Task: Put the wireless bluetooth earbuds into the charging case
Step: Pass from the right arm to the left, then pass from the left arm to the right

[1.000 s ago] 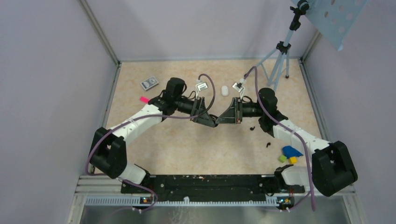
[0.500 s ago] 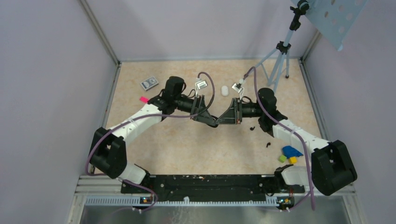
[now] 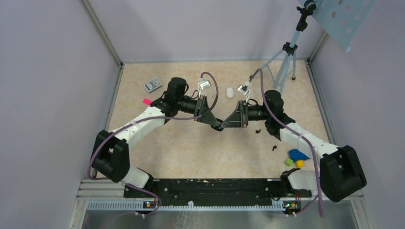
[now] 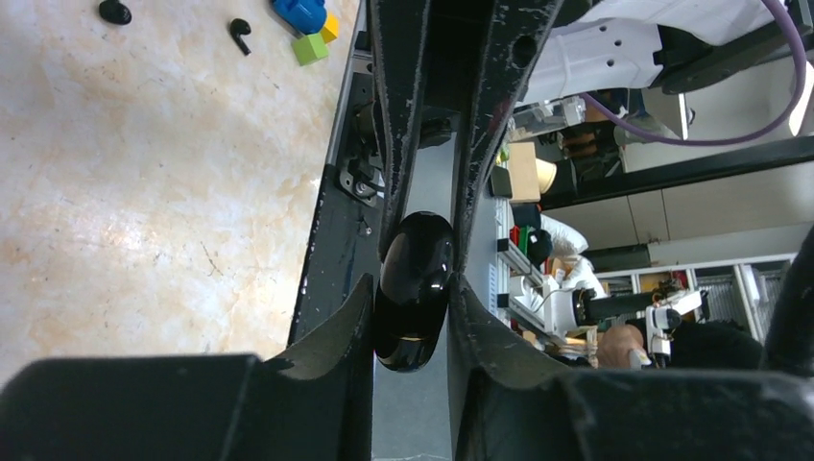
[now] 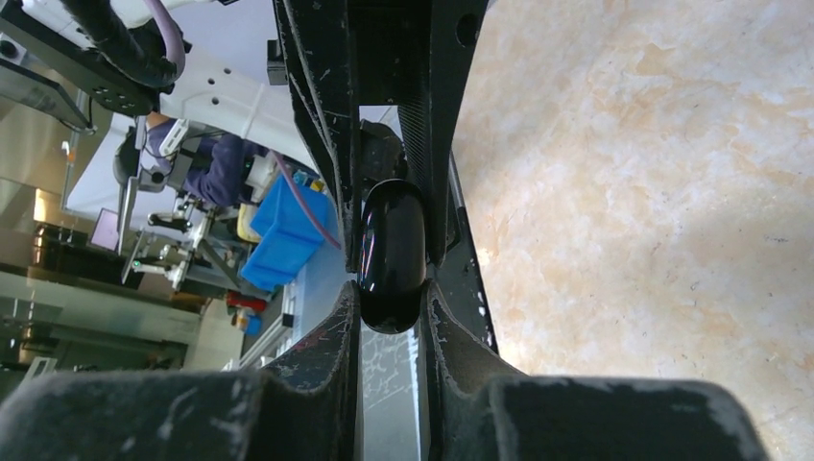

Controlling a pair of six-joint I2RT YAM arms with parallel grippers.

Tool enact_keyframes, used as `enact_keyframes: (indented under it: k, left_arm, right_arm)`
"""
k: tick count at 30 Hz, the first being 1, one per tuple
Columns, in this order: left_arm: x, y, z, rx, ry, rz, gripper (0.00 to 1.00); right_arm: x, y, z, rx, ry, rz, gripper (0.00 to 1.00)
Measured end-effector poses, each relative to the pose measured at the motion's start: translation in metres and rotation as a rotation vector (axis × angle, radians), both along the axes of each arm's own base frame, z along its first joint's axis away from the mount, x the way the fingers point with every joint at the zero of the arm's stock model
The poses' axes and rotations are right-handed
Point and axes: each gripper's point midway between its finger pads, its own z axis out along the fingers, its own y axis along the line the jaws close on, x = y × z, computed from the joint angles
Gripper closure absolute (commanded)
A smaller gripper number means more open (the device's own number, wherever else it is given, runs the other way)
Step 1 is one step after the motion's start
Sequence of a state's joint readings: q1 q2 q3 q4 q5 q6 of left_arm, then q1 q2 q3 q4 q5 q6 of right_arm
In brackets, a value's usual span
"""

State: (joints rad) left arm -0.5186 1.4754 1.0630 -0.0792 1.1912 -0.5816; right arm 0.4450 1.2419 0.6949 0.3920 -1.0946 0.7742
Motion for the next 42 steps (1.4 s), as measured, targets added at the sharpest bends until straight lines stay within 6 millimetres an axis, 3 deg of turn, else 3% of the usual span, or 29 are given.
enact_keyframes:
  k: [1,3,5,8,12,20,25,29,37,42]
  left_arm:
    - [0.0,0.0,0.001,-0.005,-0.005,-0.004,0.86]
    - [-0.001,0.0,0.002,-0.016,-0.018,-0.013,0.96]
    - [-0.001,0.0,0.002,-0.016,-0.017,-0.013,1.0]
    - [0.002,-0.001,0.001,-0.005,-0.001,0.007,1.0]
    - [0.008,0.001,0.001,0.005,0.013,0.041,1.0]
    - [0.039,0.019,0.001,-0.012,0.062,0.269,1.0]
    - [0.042,0.017,0.005,-0.065,0.115,0.345,1.0]
    - [0.042,0.019,0.005,-0.084,0.162,0.385,1.0]
    - [0.045,0.018,0.014,-0.114,0.185,0.41,1.0]
    - [0.045,0.018,0.017,-0.127,0.184,0.409,1.0]
  right_arm:
    - [0.0,0.0,0.0,0.0,0.0,0.001,0.97]
    - [-0.001,0.0,0.0,0.0,0.003,0.004,0.67]
    - [-0.001,0.0,0.0,-0.001,0.006,0.003,0.47]
    - [0.001,-0.001,-0.005,-0.017,0.018,-0.012,0.37]
    - [0.006,-0.003,-0.009,-0.049,0.033,-0.072,0.34]
    - [0.013,-0.011,0.013,0.055,-0.008,-0.289,0.31]
    - [0.007,0.006,0.012,0.092,0.002,-0.357,0.32]
    - [0.014,0.009,0.02,0.141,-0.014,-0.424,0.33]
    - [0.036,0.012,0.016,0.18,0.026,-0.513,0.37]
    - [0.04,0.011,0.014,0.206,0.042,-0.529,0.49]
